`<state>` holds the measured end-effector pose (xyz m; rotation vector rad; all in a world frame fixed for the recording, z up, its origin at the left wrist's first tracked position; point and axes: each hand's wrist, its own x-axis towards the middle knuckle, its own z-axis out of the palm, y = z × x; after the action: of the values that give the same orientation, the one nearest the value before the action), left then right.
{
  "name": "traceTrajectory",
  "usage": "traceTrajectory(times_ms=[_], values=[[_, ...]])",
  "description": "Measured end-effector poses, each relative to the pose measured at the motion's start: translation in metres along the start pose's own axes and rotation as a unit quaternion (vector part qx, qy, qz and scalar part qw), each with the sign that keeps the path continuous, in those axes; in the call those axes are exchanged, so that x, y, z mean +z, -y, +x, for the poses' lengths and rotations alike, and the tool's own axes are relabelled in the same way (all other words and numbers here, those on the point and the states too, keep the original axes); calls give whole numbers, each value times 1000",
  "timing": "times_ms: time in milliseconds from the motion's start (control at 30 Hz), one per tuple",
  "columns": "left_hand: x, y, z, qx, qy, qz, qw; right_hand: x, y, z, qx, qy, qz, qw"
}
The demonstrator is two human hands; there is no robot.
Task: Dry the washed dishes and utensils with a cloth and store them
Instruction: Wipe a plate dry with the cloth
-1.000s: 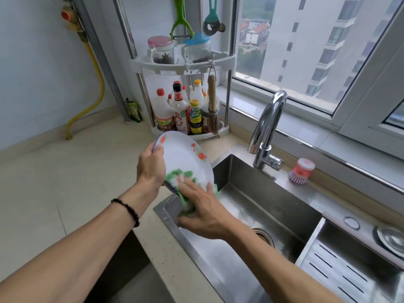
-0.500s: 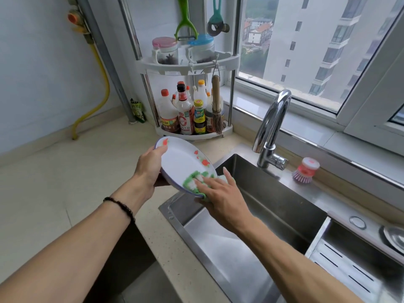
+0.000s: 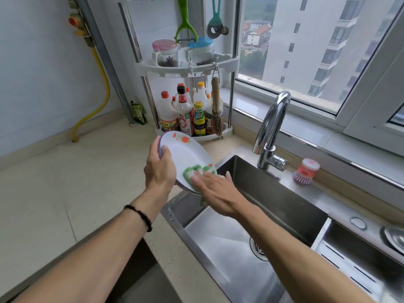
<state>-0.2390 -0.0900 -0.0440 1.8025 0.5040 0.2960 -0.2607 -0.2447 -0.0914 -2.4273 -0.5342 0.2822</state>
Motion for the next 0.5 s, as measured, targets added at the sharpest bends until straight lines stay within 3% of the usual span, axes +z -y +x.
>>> traceTrajectory(times_ms=[100, 167, 367, 500], values=[[-3, -5, 4, 0, -7, -10, 1000, 3, 21, -9, -65, 18, 47, 997], [-10, -3, 6, -8, 24, -3, 1000, -2, 18, -18, -57, 52, 77, 994], [-10, 5, -1, -106, 160, -68, 979, -22, -17, 15, 40, 83, -91, 992], [-11, 6, 4, -98, 149, -53, 983, -21, 0, 7, 18, 122, -69, 990]])
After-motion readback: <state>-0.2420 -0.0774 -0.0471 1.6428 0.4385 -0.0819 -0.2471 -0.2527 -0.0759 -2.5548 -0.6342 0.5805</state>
